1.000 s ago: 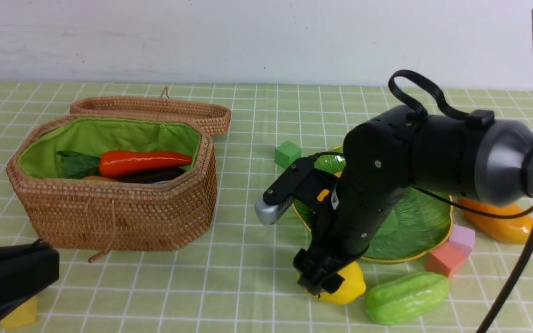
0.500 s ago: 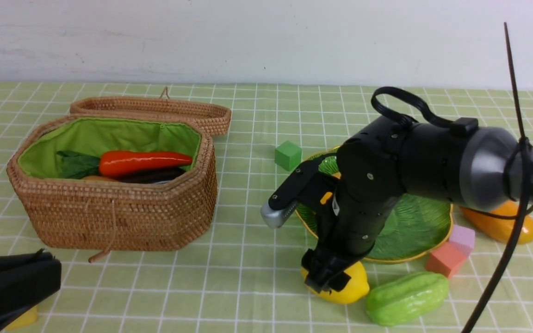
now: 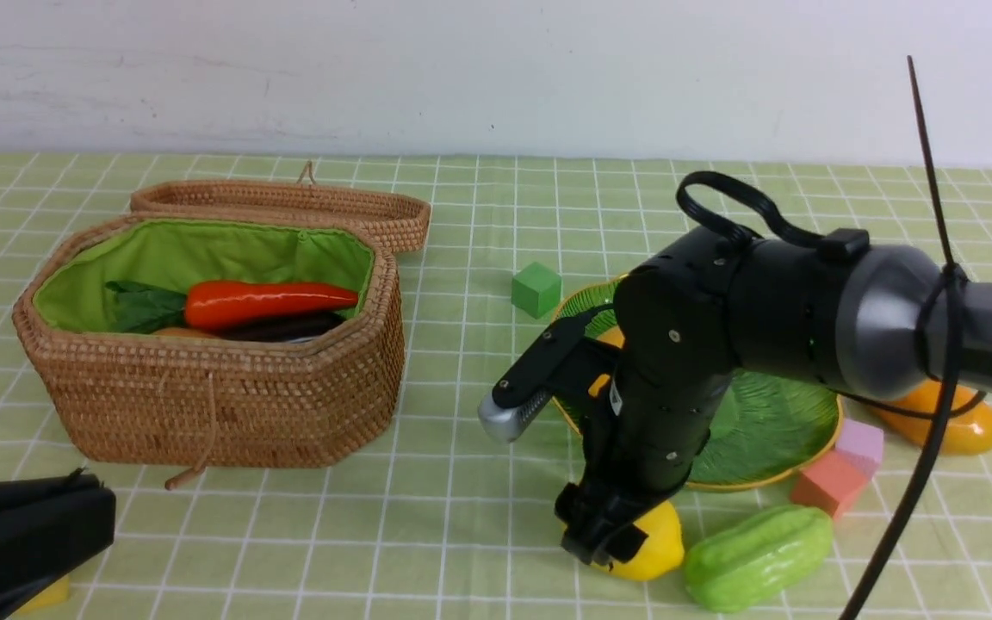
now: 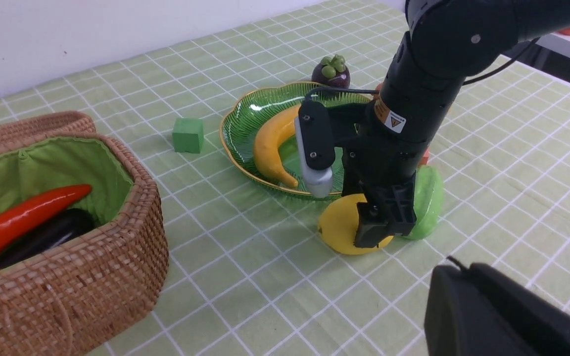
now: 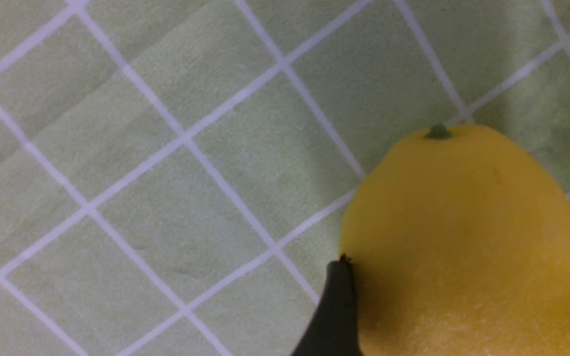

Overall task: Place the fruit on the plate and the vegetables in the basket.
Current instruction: Use the right arm to grab a lemon and put it into the right plate

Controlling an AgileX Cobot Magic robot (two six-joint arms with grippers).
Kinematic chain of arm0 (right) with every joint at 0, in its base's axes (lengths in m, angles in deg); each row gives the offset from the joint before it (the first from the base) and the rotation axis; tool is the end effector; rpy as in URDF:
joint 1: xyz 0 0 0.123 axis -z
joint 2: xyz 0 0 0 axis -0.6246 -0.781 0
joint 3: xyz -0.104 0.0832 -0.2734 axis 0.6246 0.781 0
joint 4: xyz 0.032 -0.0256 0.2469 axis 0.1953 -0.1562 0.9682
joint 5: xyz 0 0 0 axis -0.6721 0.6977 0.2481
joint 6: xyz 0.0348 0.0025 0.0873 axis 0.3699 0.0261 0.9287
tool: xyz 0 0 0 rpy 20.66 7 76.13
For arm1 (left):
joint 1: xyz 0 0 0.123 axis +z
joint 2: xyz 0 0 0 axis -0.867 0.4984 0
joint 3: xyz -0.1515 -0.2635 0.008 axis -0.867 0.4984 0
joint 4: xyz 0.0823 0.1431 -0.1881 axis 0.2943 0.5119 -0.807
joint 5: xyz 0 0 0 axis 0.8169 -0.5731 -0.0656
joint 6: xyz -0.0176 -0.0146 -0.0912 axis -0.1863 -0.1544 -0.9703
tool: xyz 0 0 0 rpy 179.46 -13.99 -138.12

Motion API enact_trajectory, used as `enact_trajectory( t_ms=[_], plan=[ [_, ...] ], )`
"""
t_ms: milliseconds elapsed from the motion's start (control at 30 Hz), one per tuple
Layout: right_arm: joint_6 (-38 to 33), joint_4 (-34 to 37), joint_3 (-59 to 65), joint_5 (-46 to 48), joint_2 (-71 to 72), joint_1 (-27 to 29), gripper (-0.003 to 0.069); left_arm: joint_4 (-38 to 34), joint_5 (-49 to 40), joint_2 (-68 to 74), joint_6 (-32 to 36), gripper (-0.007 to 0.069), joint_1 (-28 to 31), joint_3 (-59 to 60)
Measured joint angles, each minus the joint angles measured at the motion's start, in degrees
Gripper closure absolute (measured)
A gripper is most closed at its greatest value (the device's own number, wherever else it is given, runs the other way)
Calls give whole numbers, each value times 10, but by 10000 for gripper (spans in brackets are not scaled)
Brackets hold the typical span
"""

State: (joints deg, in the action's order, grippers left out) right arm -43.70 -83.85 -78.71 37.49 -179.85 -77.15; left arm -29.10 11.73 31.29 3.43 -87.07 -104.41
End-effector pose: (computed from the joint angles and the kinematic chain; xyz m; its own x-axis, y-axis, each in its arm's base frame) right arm 0.3034 0.2397 0.2169 -0.5712 -0.7960 -0.2001 -0.8021 0.5931 -0.0700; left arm 0.0434 -0.0471 0.3653 -0.2641 0.1096 -0.9583 0.6372 0.7657 -0.0880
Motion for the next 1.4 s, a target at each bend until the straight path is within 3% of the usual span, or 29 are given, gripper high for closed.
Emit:
enact_trajectory(
  t_ms=[867,1200,1400],
  plan=[
    [-17,-1,-14,-4,-26,-7,79,0,0,0,1,607,0,0],
    [-16,35,-90,117,-37,-11,79,0,0,0,1,603,0,0],
    [40,10,-131,119,28,8,79,0,7,0,4,601,0,0]
  ],
)
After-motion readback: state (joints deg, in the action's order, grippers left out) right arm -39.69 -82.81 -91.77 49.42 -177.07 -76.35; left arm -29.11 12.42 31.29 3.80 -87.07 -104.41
